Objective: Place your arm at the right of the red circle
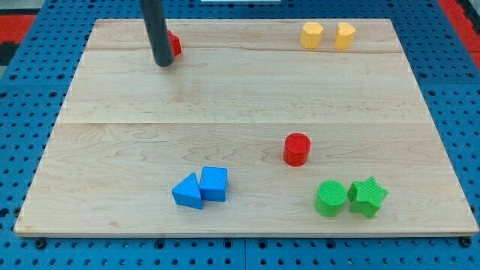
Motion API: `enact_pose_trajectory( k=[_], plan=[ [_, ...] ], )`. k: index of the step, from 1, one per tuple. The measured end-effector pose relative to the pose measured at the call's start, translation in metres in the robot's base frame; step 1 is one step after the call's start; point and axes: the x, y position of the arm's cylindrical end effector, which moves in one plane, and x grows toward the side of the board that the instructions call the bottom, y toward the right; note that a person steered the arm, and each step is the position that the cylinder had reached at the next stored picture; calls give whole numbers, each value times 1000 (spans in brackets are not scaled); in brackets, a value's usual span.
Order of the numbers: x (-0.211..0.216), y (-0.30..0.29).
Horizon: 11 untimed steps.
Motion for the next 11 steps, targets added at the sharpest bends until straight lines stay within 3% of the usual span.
enact_pose_trajectory(
  k=[1, 3, 4, 5, 6, 8, 9, 10, 11],
  plan=[
    [-10, 28],
    [-43, -45],
    [-24, -10],
    [2, 82],
    [57, 177],
    [158, 252],
    [201, 226],
    [186, 156],
    [142, 149]
  ],
)
